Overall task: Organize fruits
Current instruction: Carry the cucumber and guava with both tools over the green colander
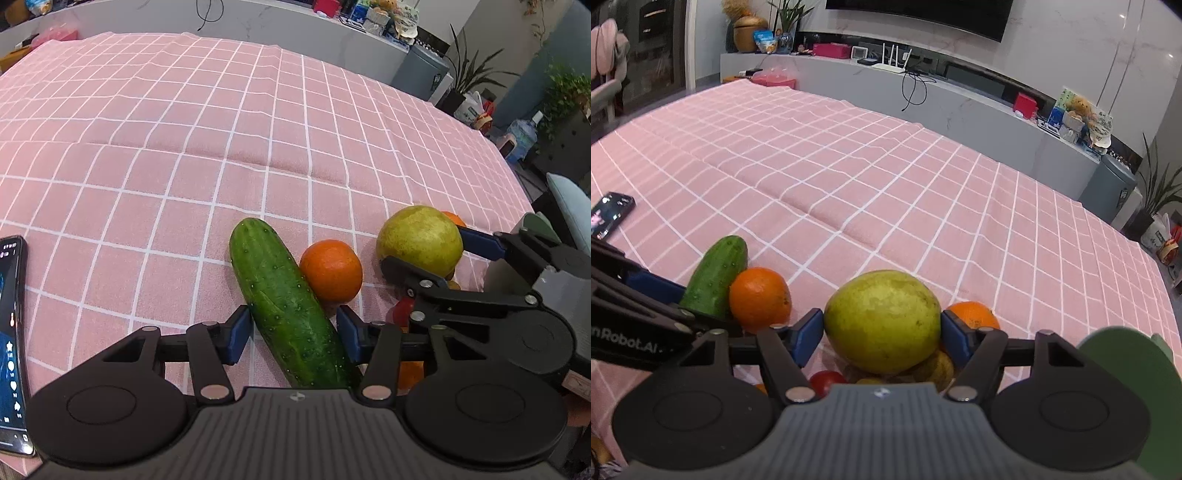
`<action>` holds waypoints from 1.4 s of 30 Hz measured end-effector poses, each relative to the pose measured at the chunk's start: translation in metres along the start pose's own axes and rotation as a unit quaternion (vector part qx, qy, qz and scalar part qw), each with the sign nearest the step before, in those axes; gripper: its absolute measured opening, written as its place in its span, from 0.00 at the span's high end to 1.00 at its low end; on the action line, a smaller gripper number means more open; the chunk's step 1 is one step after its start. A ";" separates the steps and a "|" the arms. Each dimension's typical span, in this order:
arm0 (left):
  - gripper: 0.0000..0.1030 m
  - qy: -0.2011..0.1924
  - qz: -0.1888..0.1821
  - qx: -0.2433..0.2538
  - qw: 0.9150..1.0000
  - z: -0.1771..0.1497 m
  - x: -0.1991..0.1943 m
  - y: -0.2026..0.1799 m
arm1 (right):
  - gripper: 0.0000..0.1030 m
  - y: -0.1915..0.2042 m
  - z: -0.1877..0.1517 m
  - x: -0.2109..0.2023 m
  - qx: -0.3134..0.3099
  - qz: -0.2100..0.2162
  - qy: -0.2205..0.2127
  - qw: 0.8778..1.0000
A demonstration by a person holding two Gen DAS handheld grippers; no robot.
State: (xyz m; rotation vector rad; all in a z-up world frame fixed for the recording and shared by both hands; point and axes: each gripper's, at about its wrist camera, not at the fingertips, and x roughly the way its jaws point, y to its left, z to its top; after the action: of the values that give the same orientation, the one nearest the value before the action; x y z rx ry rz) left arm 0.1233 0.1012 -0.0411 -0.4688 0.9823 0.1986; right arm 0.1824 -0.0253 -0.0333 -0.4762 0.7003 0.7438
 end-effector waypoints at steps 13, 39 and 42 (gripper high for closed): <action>0.56 -0.055 -0.001 0.008 0.998 -0.013 -0.040 -0.009 | 0.37 -0.002 0.000 -0.056 0.014 0.005 -0.050 0.999; 0.59 -0.161 -0.106 0.129 0.973 0.015 -0.095 -0.149 | 0.37 -0.084 -0.048 -0.162 0.071 -0.066 -0.083 0.992; 0.59 -0.143 -0.117 0.142 0.973 0.018 -0.079 -0.167 | 0.37 -0.095 -0.056 -0.162 0.063 -0.078 -0.066 0.993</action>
State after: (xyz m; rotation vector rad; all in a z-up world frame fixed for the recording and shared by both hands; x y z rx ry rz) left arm 0.1550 -0.0347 0.0816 -0.2800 0.6529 -0.0868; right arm 0.1447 -0.1937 0.0589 -0.3583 0.5760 0.5752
